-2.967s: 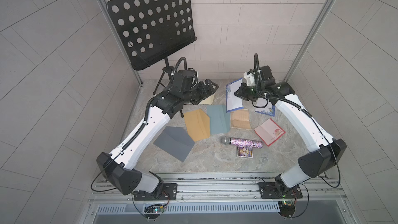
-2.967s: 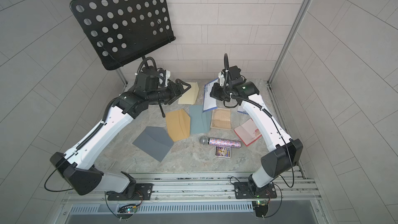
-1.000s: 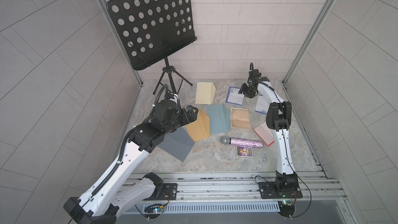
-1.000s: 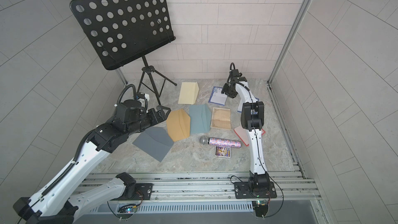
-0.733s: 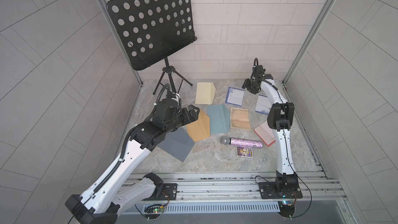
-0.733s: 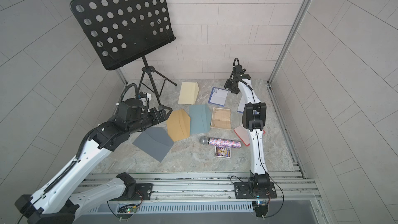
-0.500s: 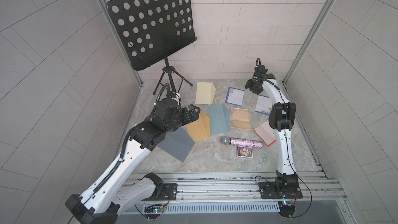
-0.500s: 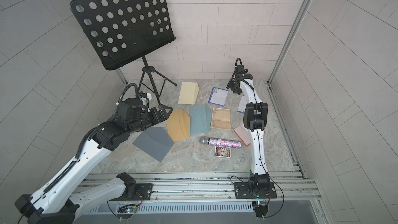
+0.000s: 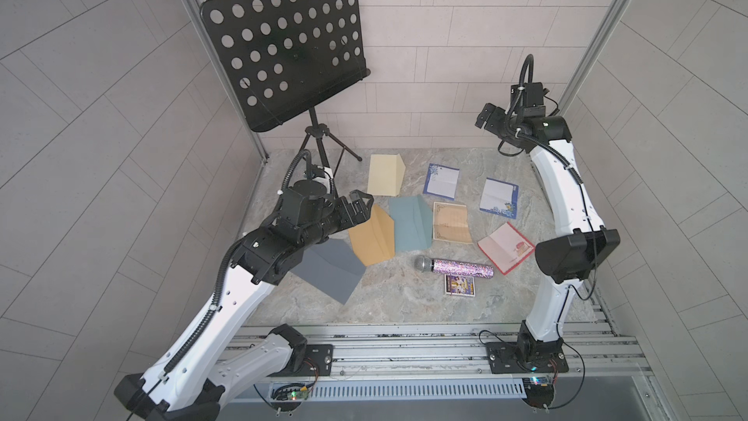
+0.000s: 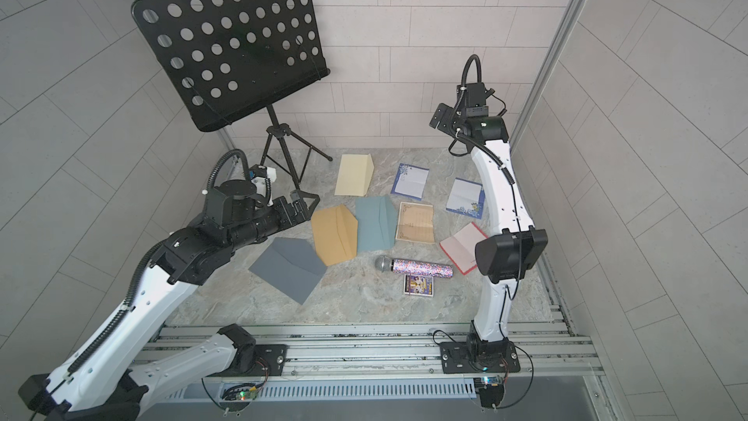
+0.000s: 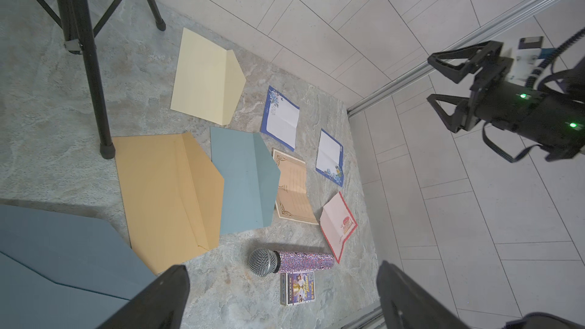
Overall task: Take the letter paper out of the envelope
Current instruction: Reset both arms
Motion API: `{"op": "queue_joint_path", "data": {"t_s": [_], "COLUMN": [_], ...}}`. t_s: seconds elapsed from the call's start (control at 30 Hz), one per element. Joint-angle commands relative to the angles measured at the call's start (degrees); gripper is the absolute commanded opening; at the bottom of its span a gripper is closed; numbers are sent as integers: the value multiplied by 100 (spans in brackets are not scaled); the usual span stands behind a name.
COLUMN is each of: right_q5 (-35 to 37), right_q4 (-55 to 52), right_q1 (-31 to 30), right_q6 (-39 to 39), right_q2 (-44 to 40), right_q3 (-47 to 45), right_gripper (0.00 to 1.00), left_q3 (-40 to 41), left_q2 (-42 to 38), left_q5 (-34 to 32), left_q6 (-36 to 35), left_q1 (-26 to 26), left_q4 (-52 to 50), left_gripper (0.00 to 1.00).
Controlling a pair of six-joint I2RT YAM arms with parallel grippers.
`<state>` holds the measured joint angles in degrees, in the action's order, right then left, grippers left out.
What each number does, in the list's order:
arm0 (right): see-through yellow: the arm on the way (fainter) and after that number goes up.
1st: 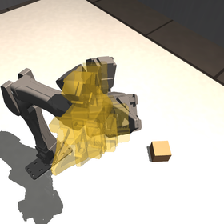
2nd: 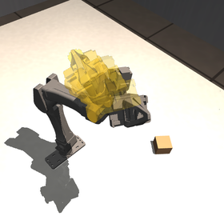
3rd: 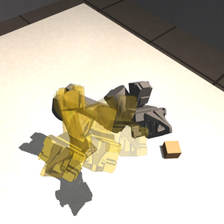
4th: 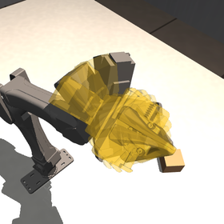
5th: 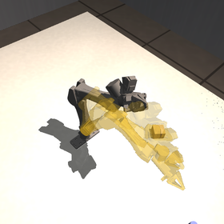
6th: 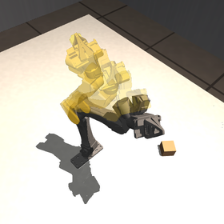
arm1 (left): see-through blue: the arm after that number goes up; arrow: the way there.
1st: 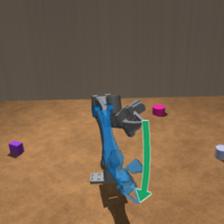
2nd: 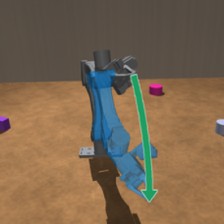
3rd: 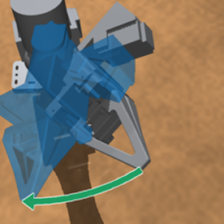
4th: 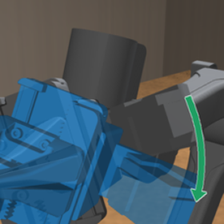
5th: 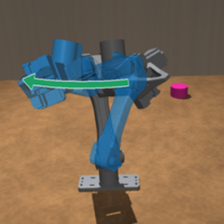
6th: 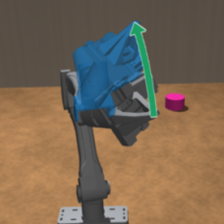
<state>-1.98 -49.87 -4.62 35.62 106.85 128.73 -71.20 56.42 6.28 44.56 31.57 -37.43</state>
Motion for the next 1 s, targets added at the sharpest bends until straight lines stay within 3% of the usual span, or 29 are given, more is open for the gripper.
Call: {"op": "queue_joint_path", "data": {"t_s": [0.0,0.3,0.5,0.63,0.77,0.97], "right_q5": [283,946,1014,1294,1591,2185], "right_q4": [-339,-123,860,652,860,1646], "right_q1": [-173,-749,-794,-812,-813,-778], "right_q6": [46,-576,-615,-896,-949,-816], "right_q2": [-355,-2415,-4253,-4775,-5290,-5489], "right_q3": [-631,-2673,-4910,-5726,-6443,-7595], "right_gripper": [100,100,100,99,100,100], "left_q3": [-275,-717,-435,-154,454,2223], "left_q2": [-64,23,22,-38,-265,-992], "left_q5": [-277,-1251,-1381,-2177,-3097,-4278], "left_q6": [-240,-501,-407,-357,-572,-658], "left_q1": [-28,-37,-37,-37,-35,-37], "left_q4": [-277,-1337,-1407,-1547,-1266,58], "left_gripper": [100,100,100,100,100,100]}}
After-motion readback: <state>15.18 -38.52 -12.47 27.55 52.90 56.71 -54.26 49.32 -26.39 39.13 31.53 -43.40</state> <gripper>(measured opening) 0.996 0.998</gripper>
